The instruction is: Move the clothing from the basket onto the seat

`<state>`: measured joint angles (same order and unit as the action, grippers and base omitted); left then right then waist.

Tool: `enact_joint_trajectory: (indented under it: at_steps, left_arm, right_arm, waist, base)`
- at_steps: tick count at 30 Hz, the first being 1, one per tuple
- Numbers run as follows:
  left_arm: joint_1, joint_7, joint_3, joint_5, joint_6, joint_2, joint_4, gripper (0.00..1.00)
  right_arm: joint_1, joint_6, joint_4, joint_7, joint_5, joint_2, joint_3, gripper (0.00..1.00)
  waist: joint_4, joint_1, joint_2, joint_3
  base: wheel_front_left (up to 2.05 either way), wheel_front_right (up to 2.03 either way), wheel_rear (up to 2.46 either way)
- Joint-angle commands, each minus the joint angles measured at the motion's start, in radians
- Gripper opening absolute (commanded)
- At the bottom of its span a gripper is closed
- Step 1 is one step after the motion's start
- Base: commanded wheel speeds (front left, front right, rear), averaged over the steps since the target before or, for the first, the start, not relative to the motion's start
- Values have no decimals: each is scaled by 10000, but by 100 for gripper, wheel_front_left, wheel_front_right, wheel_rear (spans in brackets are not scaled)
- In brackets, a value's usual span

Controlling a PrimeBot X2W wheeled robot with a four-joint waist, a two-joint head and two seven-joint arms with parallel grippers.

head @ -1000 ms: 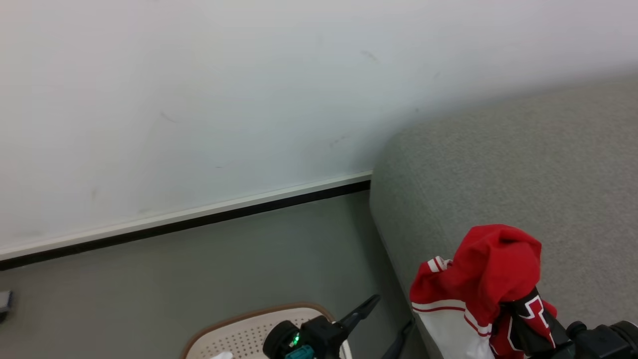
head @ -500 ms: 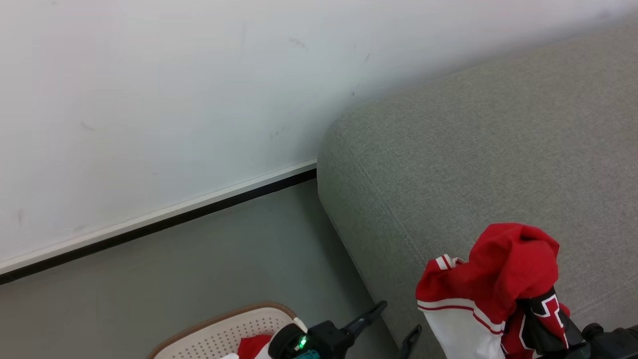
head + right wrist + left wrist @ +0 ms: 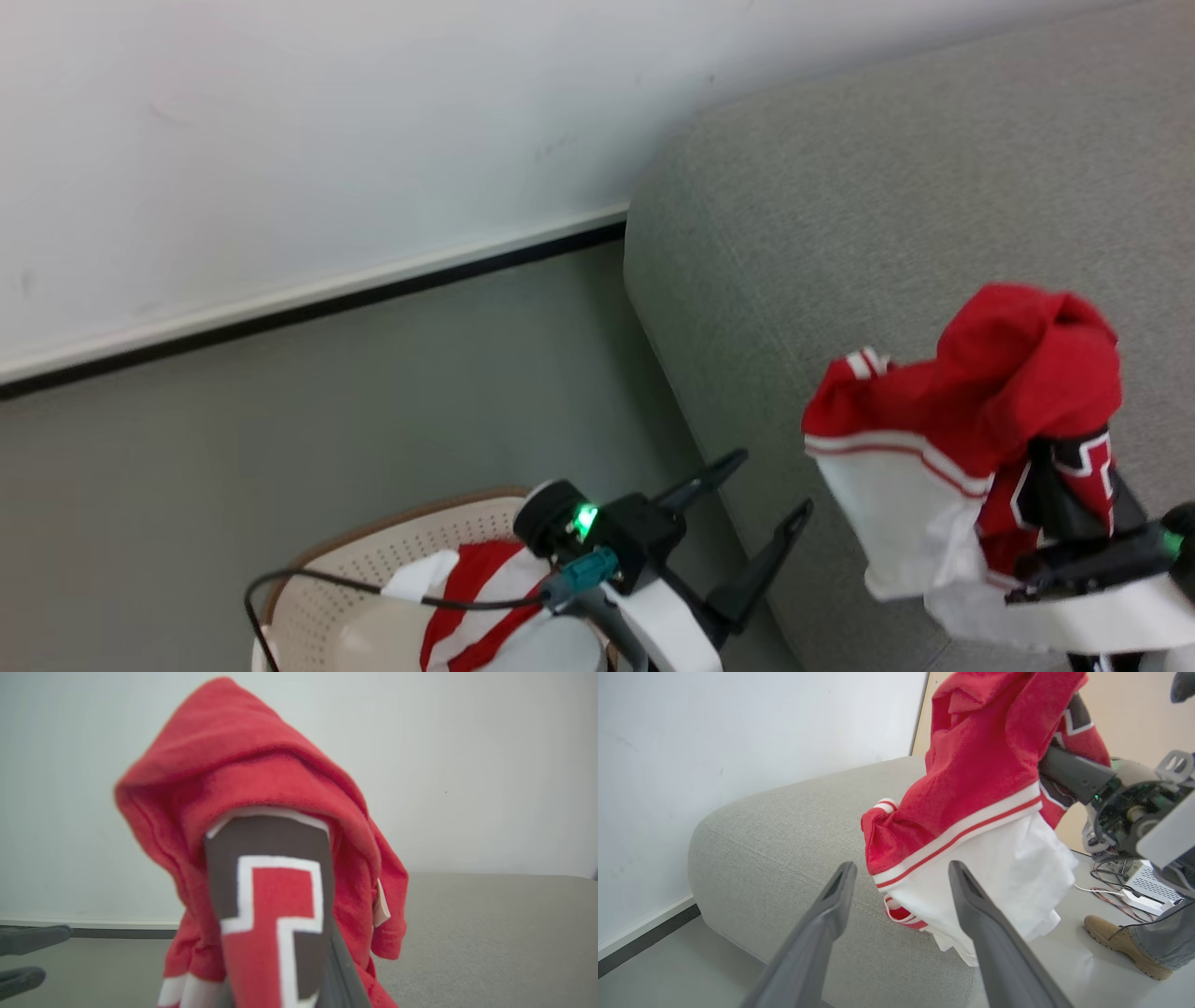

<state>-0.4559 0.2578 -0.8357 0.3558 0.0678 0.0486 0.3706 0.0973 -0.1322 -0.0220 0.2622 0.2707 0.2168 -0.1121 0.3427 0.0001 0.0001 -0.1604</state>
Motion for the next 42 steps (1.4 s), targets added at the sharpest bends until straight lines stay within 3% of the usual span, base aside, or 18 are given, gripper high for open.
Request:
enact_joint_trajectory:
  at_steps: [1,11,20,23,29,39,40,41,42]
  left_arm:
    - [-461,-67,65,-216,54,74,14,100]
    - [-3695,-696,67,-993,380,383,-296,100]
    - [-5695,-894,460,-1189,320,241,-804,100]
    - [-5961,-950,479,-1248,277,243,-932,100]
    - [-5946,-1102,604,-1278,44,534,-1249,100]
    - [-5357,-1248,533,-1176,-202,958,-1720,100]
    - [-5305,-1259,551,-1157,-227,1031,-1745,100]
    - [-5247,-1269,565,-1126,-244,1105,-1754,100]
    - [-5191,-1283,581,-1097,-273,1168,-1765,100]
  right_arm:
    - [573,29,174,38,87,-50,130,0]
    - [4745,29,-148,37,169,1091,1303,0]
    - [8394,29,-2271,-638,584,3225,2515,0]
    - [9532,29,-3363,-919,867,3598,2676,0]
    - [11107,29,-5501,-1299,997,3856,2967,0]
    - [11449,29,-8672,-1366,293,3030,3764,0]
    - [11477,27,-8839,-1303,199,2944,3808,21]
    - [11496,27,-8973,-1247,102,2880,3827,51]
    - [11519,27,-9071,-1185,38,2793,3856,100]
  waist:
    - [-483,-1,-1,-1039]
    - [-1282,-1,-1,-4180]
    - [-1818,-1,-1,-5865]
    - [-1899,-1,-1,-6204]
    - [-2151,-1,-1,-6781]
    - [-2417,-1,-1,-6962]
    - [-2399,-1,-1,-6933]
    - [-2368,-1,-1,-6891]
    - [-2324,-1,-1,-6842]
  base:
    - [0,0,0]
    - [0,0,0]
    - [0,0,0]
    - [0,0,0]
    - [0,0,0]
    - [0,0,0]
    - [0,0,0]
    - [0,0,0]
    - [0,0,0]
